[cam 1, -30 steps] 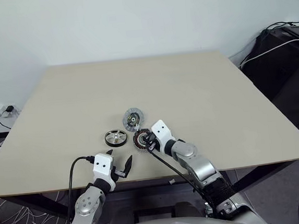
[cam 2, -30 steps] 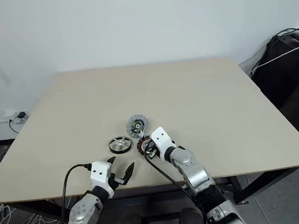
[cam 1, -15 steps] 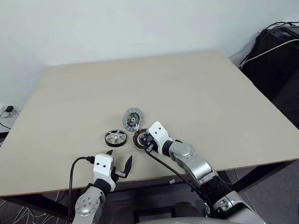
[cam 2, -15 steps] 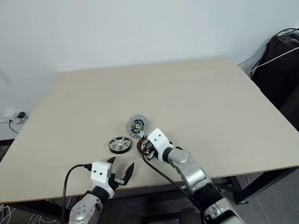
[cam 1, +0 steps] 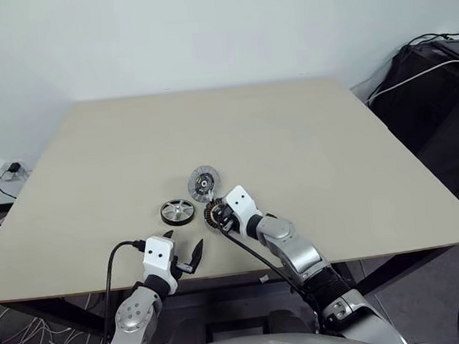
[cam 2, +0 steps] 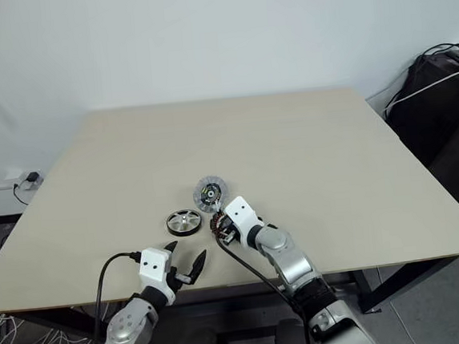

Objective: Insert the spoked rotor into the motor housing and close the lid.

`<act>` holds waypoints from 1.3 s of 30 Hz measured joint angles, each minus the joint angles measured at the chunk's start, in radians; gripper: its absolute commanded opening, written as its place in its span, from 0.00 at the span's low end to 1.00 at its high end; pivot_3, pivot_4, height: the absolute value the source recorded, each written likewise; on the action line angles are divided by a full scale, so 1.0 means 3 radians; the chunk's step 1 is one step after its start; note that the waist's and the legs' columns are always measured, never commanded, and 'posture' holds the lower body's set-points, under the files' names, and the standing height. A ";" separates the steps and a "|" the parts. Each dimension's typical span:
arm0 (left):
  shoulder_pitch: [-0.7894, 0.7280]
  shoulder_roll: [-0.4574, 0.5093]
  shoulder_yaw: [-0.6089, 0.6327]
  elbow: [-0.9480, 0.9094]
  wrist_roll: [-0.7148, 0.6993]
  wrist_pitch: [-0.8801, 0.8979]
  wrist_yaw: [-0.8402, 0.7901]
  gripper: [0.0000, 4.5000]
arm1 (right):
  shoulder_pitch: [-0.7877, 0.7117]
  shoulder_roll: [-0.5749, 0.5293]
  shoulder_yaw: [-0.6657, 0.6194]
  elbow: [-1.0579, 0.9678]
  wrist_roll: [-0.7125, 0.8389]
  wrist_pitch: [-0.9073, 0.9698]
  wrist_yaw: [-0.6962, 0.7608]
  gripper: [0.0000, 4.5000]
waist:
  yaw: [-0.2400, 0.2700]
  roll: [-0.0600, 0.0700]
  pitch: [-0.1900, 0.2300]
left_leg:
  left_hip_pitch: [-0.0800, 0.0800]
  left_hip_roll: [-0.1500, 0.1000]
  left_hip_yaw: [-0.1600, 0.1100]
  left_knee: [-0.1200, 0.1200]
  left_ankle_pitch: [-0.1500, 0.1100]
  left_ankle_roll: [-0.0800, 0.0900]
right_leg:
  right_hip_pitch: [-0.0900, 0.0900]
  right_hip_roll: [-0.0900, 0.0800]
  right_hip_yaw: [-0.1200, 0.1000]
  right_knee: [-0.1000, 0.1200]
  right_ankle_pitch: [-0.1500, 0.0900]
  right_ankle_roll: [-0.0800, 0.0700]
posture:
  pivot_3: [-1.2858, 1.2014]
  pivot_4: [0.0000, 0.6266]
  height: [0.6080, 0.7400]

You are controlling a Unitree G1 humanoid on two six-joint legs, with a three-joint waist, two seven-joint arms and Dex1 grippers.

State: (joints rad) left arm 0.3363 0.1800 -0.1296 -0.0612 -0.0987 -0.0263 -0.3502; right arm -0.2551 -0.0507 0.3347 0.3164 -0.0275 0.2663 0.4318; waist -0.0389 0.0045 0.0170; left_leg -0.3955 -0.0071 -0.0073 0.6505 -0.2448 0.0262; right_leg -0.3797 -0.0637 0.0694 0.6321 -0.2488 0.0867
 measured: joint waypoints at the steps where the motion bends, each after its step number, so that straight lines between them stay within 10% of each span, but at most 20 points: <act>1: 0.0000 0.0000 0.0000 0.0000 0.0000 0.0000 0.0000 1.00 | 0.0002 -0.0007 0.0000 -0.0004 0.0001 0.0002 0.0015 0.59 | 0.0000 0.0000 0.0000 | 0.0000 0.0000 0.0000 0.0000 0.0001 0.0001 | 0.0000 0.0000 0.0000 0.0000 0.0000 0.0000 | 0.52 0.00 1.00; 4: 0.0000 -0.0001 0.0000 0.0000 0.0000 0.0000 -0.0001 1.00 | 0.0034 -0.0047 0.0000 -0.0075 0.0014 0.0010 0.0050 0.79 | 0.0002 0.0000 0.0000 | 0.0000 0.0000 0.0000 0.0000 0.0001 0.0001 | 0.0000 0.0000 0.0000 0.0000 0.0000 0.0000 | 0.52 0.00 1.00; 6: 0.0000 -0.0002 -0.0001 0.0000 -0.0001 0.0000 -0.0001 1.00 | 0.0107 -0.0078 -0.0023 -0.0242 0.0072 0.0032 0.0101 0.74 | 0.0004 0.0000 0.0000 | -0.0001 0.0000 0.0000 0.0000 0.0001 0.0002 | 0.0000 0.0000 0.0000 0.0000 0.0000 0.0000 | 0.52 0.00 1.00; 17: -0.0012 -0.0001 -0.0001 0.0000 -0.0001 0.0004 -0.0008 1.00 | 0.0211 -0.0069 0.0132 -0.0995 0.0191 0.0577 0.0139 0.01 | 0.0005 0.0000 0.0000 | -0.0001 0.0001 0.0000 -0.0001 -0.0002 -0.0004 | -0.0003 0.0001 0.0000 0.0001 0.0000 0.0000 | 0.52 0.00 1.00; 39: -0.0014 -0.0002 -0.0002 0.0000 -0.0001 0.0015 -0.0008 1.00 | 0.0091 0.0000 0.0222 -0.0658 0.0071 0.0896 -0.0151 0.01 | 0.0002 -0.0001 0.0001 | -0.0001 0.0000 0.0000 -0.0001 -0.0004 -0.0008 | -0.0003 0.0001 0.0000 0.0002 0.0000 0.0000 | 0.52 0.00 1.00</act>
State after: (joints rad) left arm 0.3321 0.1794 -0.1300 -0.0612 -0.0988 -0.0218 -0.3525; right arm -0.2279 -0.0506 0.4013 0.1189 -0.0062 0.5352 0.3865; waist -0.0383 0.0042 0.0172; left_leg -0.3959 -0.0070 -0.0073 0.6503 -0.2460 0.0239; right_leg -0.3807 -0.0635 0.0695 0.6326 -0.2489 0.0866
